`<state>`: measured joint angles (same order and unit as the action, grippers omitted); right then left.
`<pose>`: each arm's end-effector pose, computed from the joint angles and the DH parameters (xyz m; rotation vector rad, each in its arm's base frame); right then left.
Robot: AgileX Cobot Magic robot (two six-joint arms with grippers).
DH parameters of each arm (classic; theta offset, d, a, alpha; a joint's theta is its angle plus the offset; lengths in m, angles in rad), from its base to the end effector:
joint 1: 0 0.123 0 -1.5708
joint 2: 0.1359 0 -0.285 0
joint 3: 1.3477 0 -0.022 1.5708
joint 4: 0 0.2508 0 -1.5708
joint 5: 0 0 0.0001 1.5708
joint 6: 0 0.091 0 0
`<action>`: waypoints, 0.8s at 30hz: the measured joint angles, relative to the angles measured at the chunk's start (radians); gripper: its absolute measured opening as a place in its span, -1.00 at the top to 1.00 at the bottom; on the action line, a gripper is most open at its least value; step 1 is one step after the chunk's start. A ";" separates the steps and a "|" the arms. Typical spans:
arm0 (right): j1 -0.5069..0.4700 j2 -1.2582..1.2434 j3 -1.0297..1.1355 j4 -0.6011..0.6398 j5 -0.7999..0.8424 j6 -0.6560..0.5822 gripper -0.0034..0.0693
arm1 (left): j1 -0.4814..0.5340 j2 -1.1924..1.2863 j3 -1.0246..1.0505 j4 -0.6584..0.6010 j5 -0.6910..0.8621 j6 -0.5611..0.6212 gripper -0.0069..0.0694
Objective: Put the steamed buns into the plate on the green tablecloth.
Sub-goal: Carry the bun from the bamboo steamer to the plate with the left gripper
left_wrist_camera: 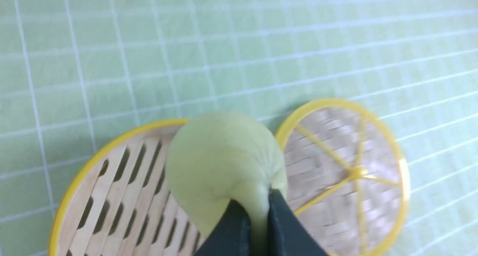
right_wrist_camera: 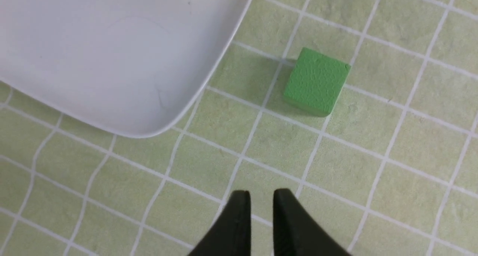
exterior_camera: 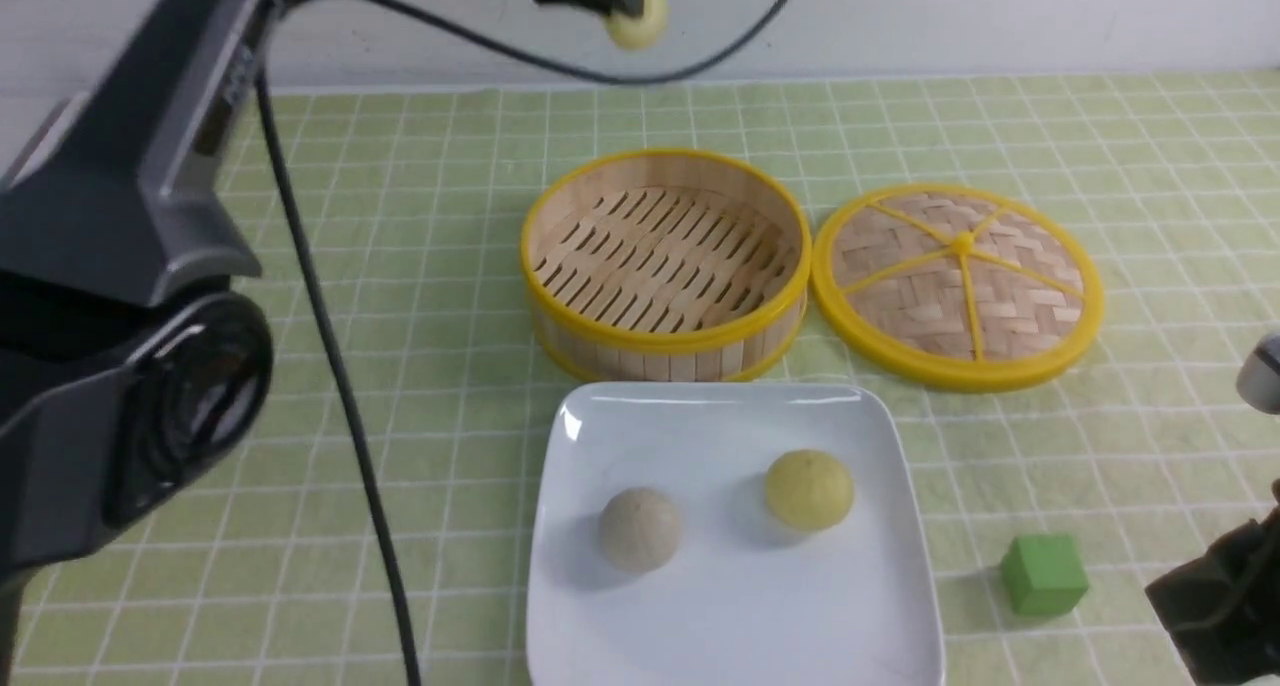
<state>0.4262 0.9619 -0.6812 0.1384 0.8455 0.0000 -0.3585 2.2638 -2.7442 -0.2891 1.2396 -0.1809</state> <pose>0.1479 0.0775 0.2722 -0.4744 2.5883 0.3170 0.4399 -0.1910 0.4152 0.2455 2.2672 -0.6457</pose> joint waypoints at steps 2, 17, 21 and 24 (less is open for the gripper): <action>0.000 0.000 0.000 0.000 0.000 0.000 0.59 | -0.013 -0.096 0.072 -0.018 0.000 0.020 0.77; 0.000 0.000 0.000 -0.004 0.002 0.000 0.55 | -0.362 -0.466 1.282 0.049 -0.094 0.103 0.76; 0.000 0.000 0.000 -0.009 0.001 0.000 0.54 | -0.445 -0.466 1.378 0.059 -0.264 0.033 0.76; 0.000 0.000 0.000 -0.009 0.001 0.000 0.53 | -0.457 -0.464 1.382 0.073 -0.302 0.013 0.74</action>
<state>0.4262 0.9619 -0.6812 0.1290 0.8465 0.0000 -0.8157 1.7995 -1.3618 -0.2162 0.9379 -0.1678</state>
